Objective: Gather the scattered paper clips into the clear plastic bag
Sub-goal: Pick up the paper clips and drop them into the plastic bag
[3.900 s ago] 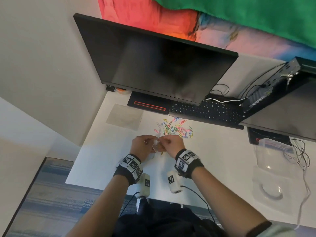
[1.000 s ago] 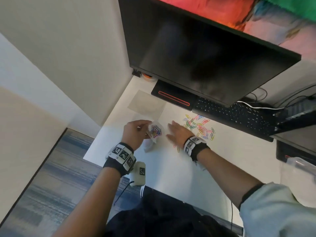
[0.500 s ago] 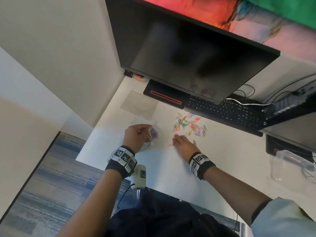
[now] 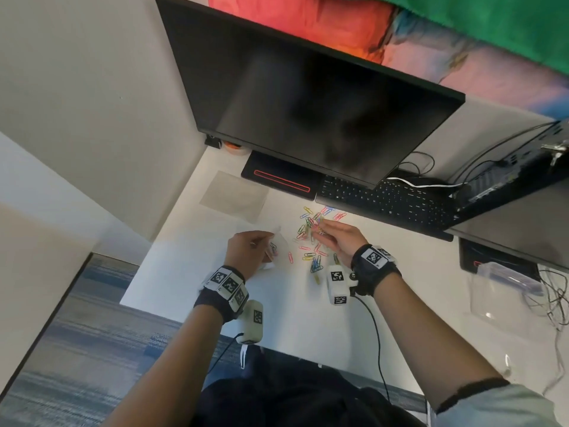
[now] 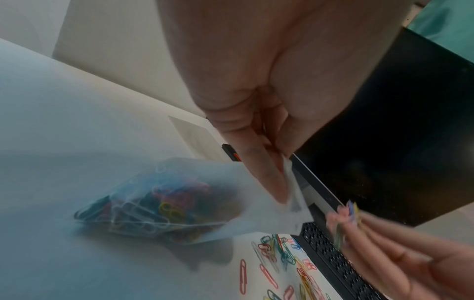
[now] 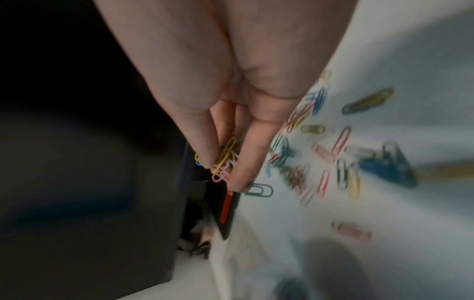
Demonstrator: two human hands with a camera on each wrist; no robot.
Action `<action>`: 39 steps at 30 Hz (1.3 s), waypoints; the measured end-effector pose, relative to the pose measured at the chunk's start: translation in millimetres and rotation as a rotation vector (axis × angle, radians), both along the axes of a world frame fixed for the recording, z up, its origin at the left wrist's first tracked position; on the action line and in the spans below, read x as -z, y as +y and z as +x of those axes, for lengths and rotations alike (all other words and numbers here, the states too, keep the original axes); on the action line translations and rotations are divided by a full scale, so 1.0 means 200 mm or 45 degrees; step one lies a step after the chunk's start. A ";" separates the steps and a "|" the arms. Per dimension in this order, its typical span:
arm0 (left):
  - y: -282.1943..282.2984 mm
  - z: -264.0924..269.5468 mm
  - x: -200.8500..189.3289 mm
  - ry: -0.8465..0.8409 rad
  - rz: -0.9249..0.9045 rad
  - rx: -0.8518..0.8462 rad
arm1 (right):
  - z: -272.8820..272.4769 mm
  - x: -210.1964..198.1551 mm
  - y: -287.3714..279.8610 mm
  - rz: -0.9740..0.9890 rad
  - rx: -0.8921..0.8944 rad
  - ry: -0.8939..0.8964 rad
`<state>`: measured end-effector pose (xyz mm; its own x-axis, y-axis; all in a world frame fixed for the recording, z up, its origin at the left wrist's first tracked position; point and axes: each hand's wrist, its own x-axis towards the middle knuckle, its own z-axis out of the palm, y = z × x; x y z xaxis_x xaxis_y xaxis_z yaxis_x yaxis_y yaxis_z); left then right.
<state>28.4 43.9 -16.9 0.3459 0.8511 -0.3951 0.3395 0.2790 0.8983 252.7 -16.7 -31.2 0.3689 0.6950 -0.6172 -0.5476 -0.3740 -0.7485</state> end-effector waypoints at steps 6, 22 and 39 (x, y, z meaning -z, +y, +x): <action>0.00 0.08 0.03 0.079 0.037 0.082 | -0.23 -0.07 0.01 0.043 -0.292 0.058; 0.00 0.09 0.04 0.096 0.103 0.128 | -0.35 -0.01 0.09 -0.118 -0.825 -1.373; 0.12 0.08 0.04 -0.010 0.062 0.062 | 0.18 0.09 0.07 -0.503 -0.382 -1.340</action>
<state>44.6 67.9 -25.8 0.3907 0.8511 -0.3507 0.3442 0.2183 0.9132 289.6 -2.9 -49.2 0.6816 0.6688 -0.2968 0.4256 -0.6923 -0.5828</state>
